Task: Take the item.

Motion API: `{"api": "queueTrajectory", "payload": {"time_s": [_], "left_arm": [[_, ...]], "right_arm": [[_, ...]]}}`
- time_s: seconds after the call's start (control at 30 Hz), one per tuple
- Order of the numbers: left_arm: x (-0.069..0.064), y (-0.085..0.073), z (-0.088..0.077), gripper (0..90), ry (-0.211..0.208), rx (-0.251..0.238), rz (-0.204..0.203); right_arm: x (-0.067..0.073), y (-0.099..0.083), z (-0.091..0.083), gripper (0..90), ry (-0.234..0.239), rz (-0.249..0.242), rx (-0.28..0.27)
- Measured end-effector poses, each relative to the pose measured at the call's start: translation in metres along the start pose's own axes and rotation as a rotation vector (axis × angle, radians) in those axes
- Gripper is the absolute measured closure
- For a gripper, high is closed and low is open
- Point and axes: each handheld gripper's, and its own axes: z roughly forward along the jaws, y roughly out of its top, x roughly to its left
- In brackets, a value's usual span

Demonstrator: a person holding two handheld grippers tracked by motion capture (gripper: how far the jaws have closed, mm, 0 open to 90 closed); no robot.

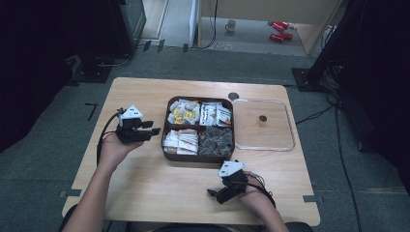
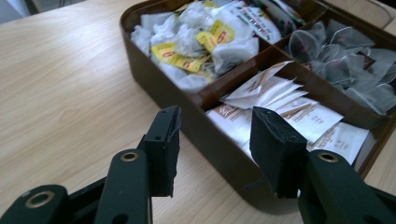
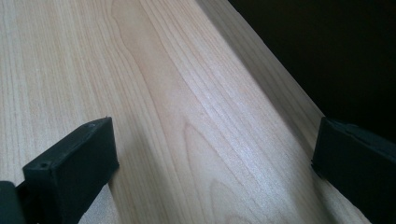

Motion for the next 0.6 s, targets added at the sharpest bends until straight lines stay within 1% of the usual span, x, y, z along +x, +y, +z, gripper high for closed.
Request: {"api": "queueTrajectory", "payload": {"time_s": [0.1,0.13,0.2,0.37,0.47,0.5,0.6], "left_arm": [[-0.002,0.004,0.004,53.6,-0.013,0.012,0.01],[-0.002,0.005,0.005,53.9,-0.016,0.016,0.006],[-0.004,0.007,0.006,54.8,-0.027,0.01,0.007],[-0.007,0.013,0.01,55.5,-0.041,0.009,0.021],[-0.009,0.017,0.016,55.5,-0.054,0.005,0.019],[-0.009,0.017,0.018,55.5,-0.057,0.006,0.015],[-0.011,0.018,0.024,55.5,-0.063,0.019,0.022]], "right_arm": [[0.0,0.0,0.0,0.0,0.0,0.001,-0.001],[0.0,0.0,0.0,0.0,0.0,0.001,-0.001],[0.0,0.0,0.0,0.0,0.0,0.001,-0.001],[0.0,0.0,0.0,0.0,0.0,0.001,-0.001],[0.0,0.0,0.0,0.0,-0.001,0.001,-0.001],[0.0,0.0,0.0,0.0,-0.001,0.0,-0.001],[0.0,0.0,0.0,0.0,-0.002,0.001,-0.001]]}}
